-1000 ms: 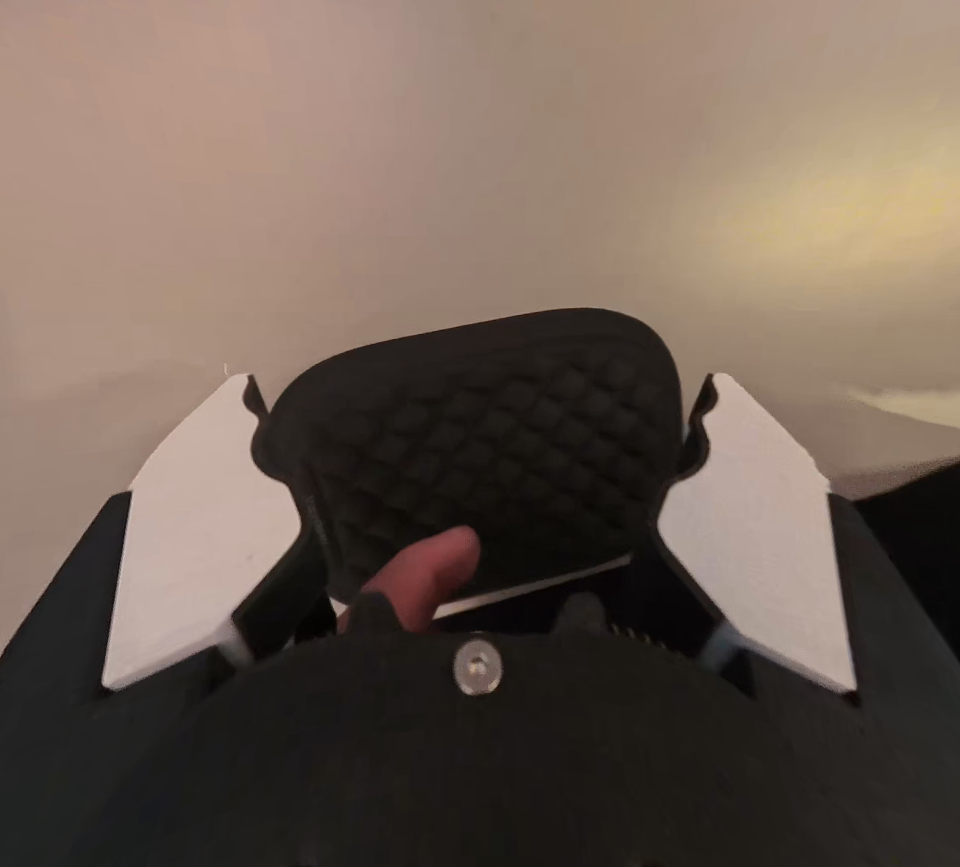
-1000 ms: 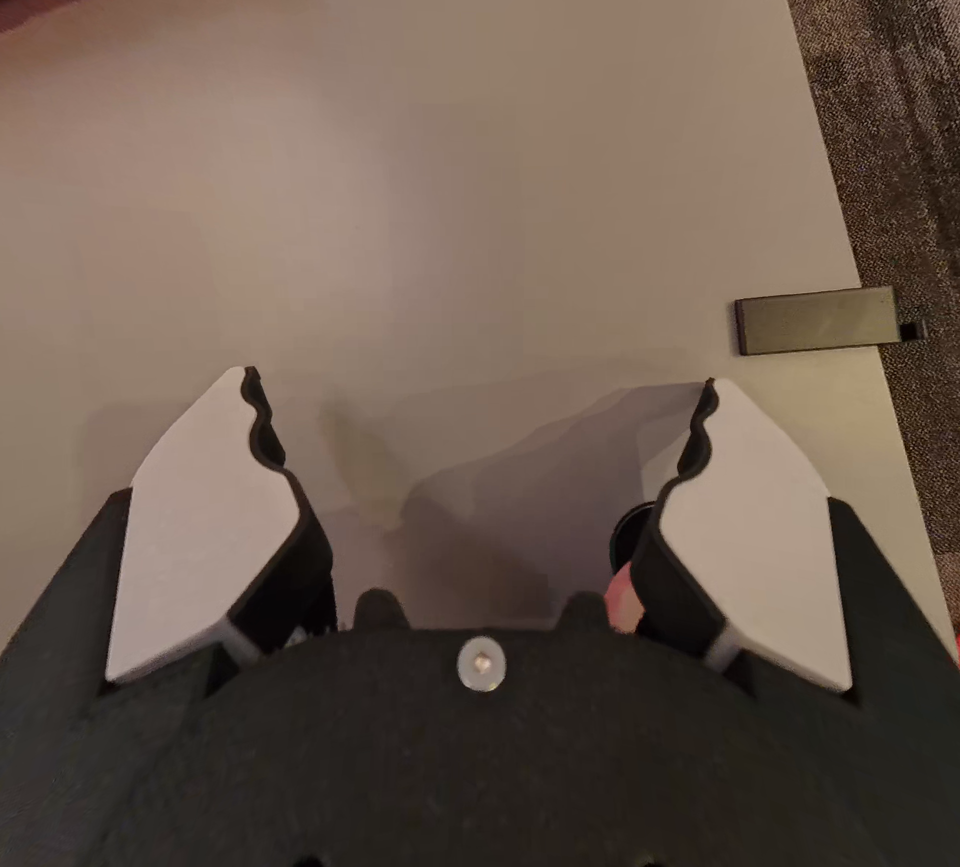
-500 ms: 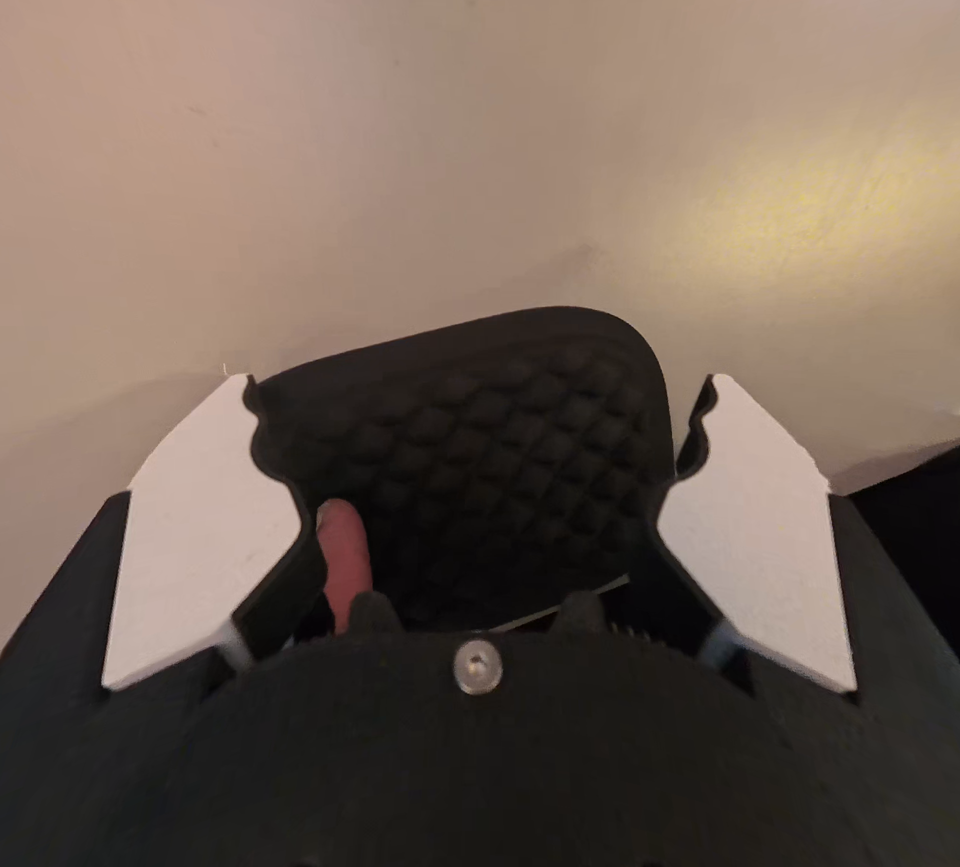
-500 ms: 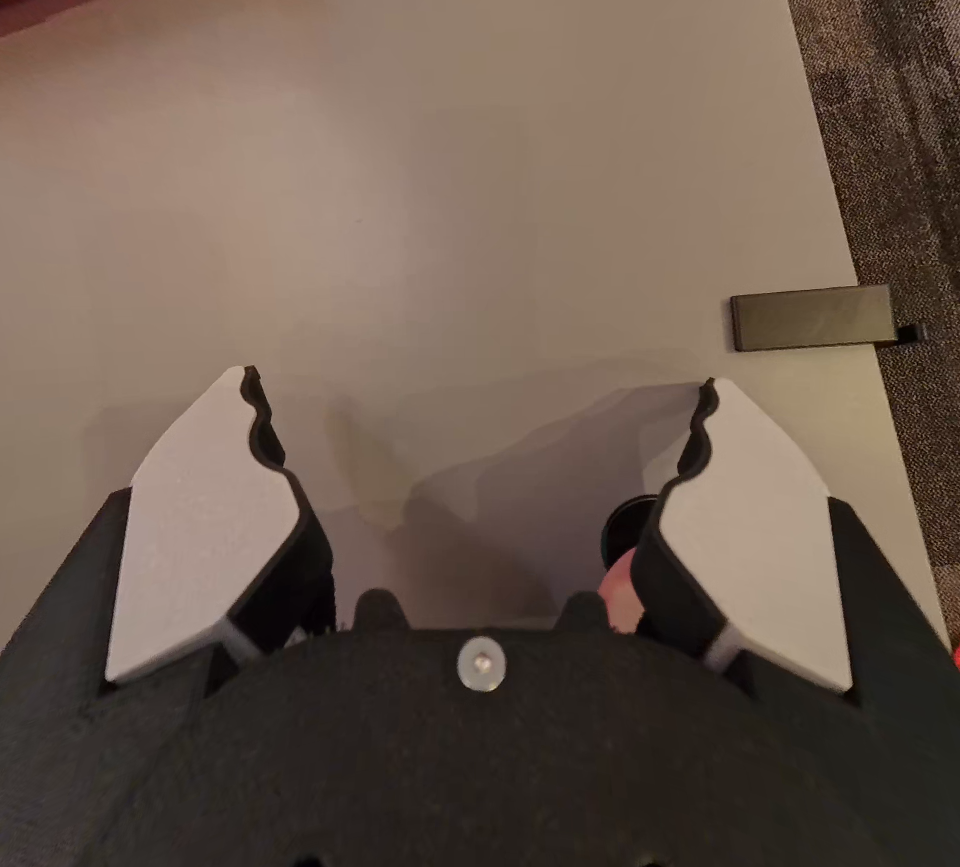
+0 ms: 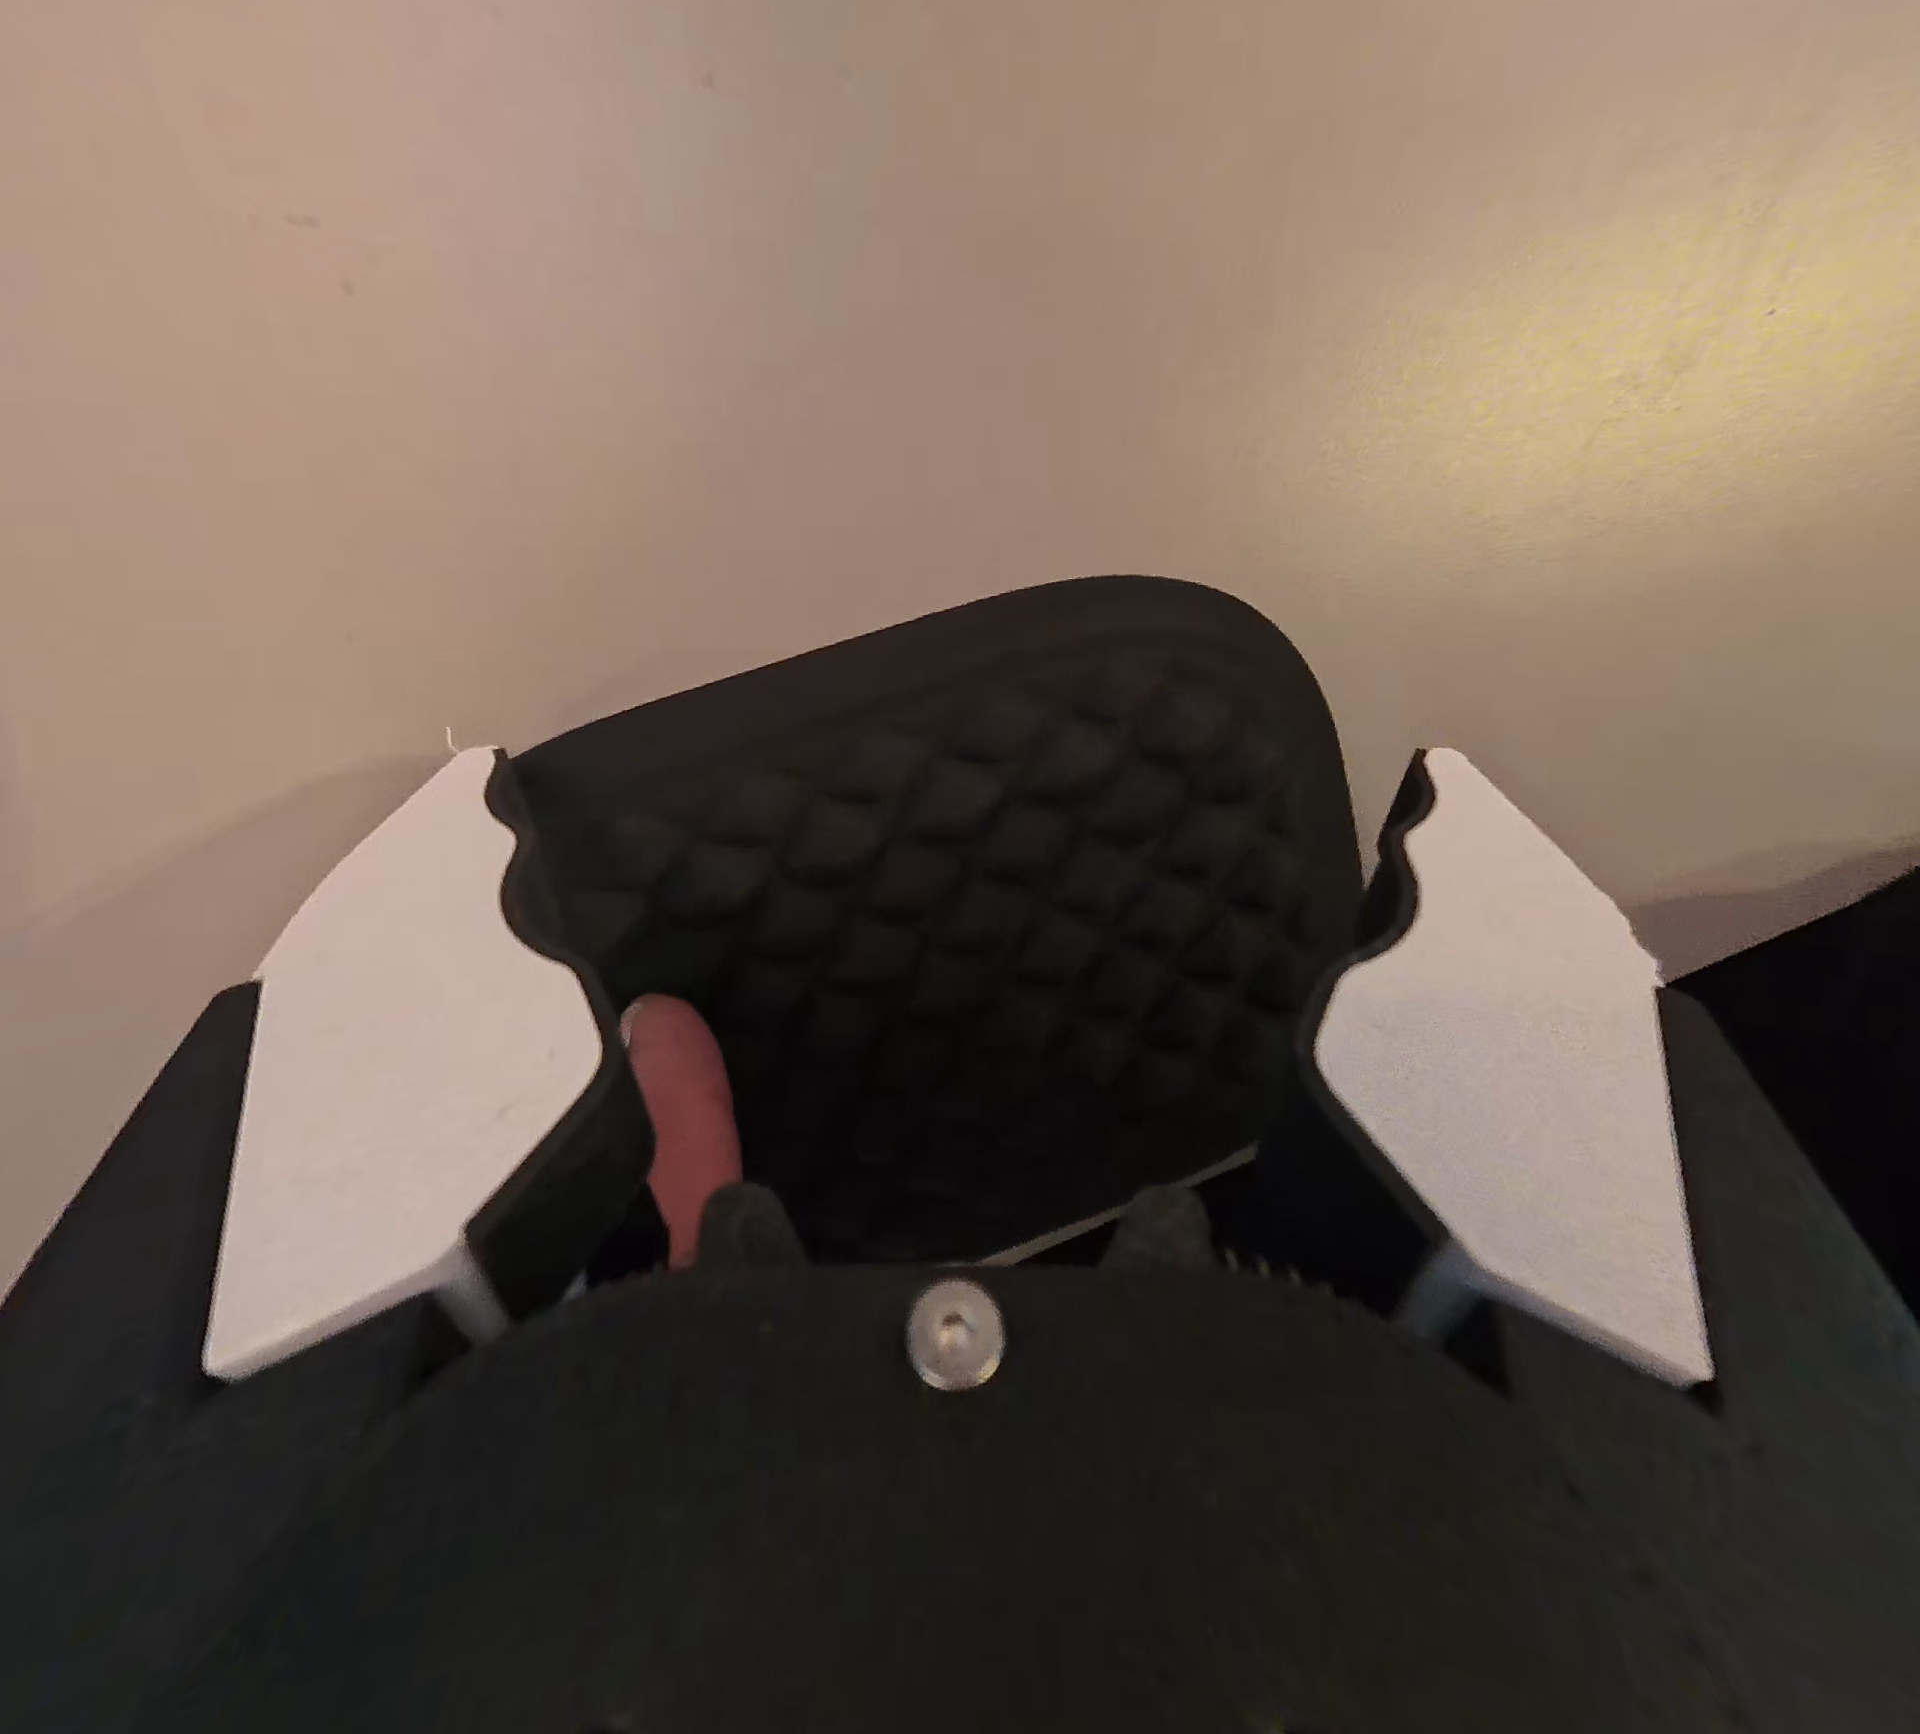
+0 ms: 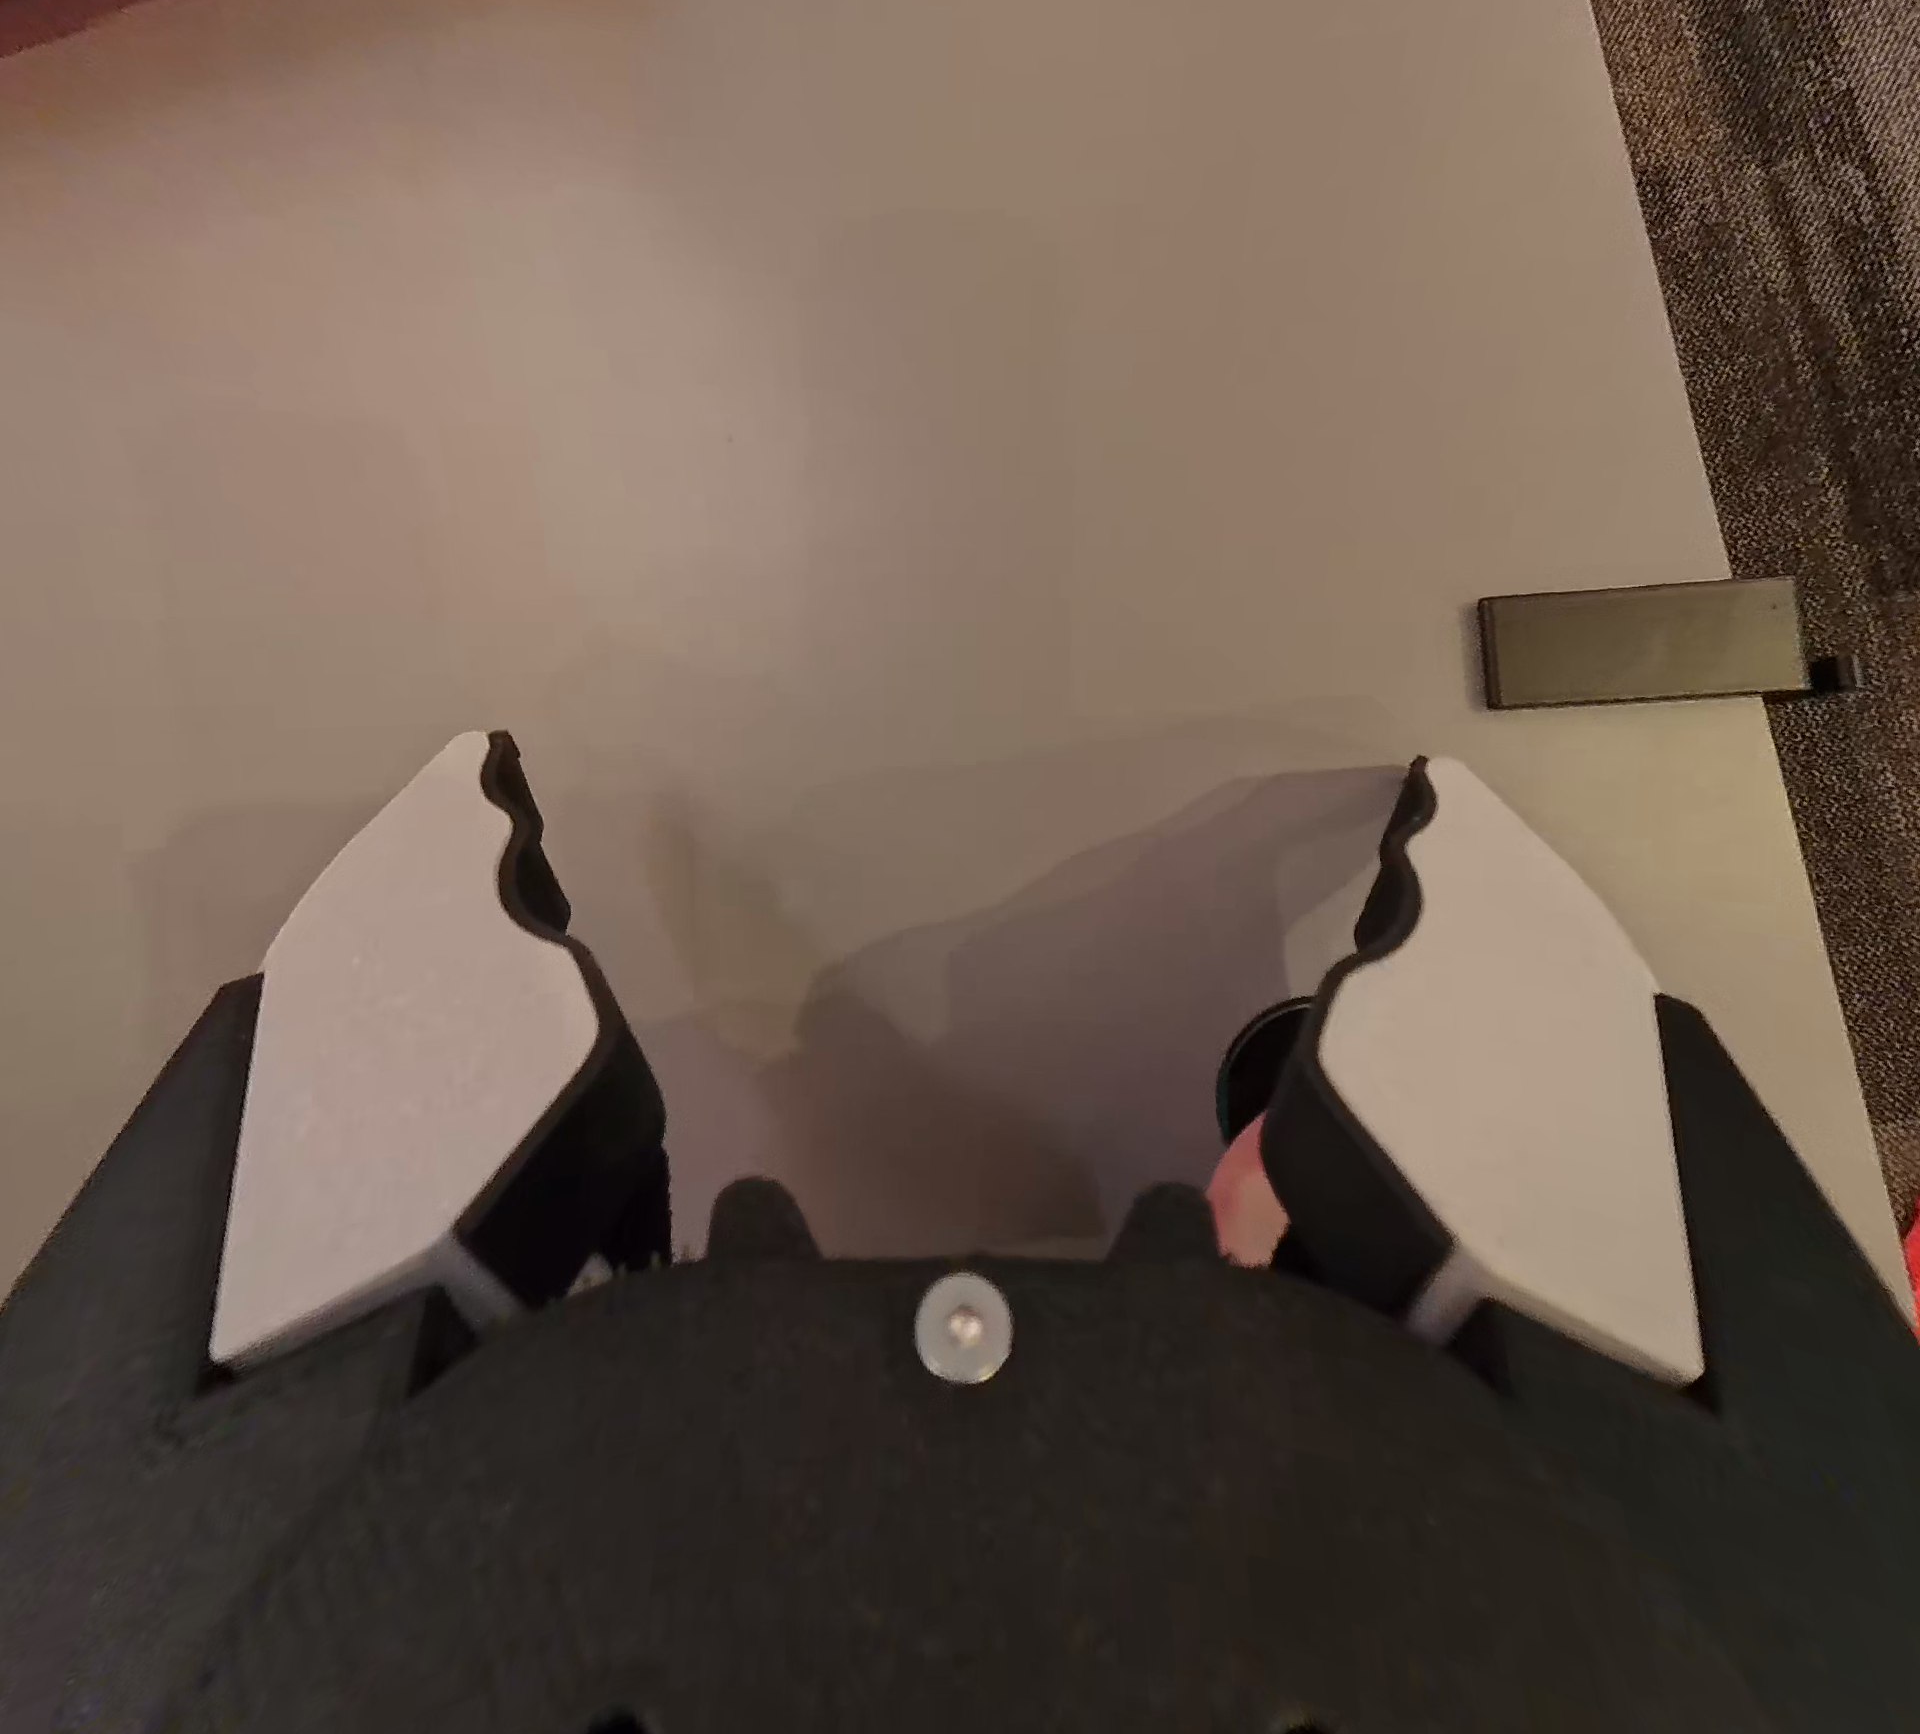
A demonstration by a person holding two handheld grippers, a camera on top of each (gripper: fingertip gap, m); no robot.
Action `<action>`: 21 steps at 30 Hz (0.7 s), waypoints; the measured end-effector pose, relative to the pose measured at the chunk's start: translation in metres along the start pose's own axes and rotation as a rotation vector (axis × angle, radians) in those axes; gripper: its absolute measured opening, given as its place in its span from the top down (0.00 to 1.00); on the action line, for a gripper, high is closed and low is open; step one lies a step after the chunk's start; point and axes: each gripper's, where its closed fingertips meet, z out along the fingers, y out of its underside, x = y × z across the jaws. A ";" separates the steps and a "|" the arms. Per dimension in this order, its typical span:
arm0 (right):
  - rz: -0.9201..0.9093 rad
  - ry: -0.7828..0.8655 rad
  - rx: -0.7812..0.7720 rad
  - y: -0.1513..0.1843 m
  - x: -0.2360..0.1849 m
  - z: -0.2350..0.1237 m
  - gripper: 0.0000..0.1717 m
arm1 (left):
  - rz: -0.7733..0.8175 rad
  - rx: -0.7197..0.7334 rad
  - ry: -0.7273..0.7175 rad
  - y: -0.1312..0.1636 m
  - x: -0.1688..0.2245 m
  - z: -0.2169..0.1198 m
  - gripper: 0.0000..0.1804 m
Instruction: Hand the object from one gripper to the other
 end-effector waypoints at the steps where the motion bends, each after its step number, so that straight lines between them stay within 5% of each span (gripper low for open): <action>1: -0.004 0.000 -0.001 0.000 0.000 -0.001 0.15 | 0.005 0.002 -0.001 0.000 0.000 -0.001 0.18; 21: -0.023 -0.009 -0.004 -0.014 -0.005 -0.021 0.15 | 0.064 -0.012 -0.018 -0.005 0.004 -0.023 0.18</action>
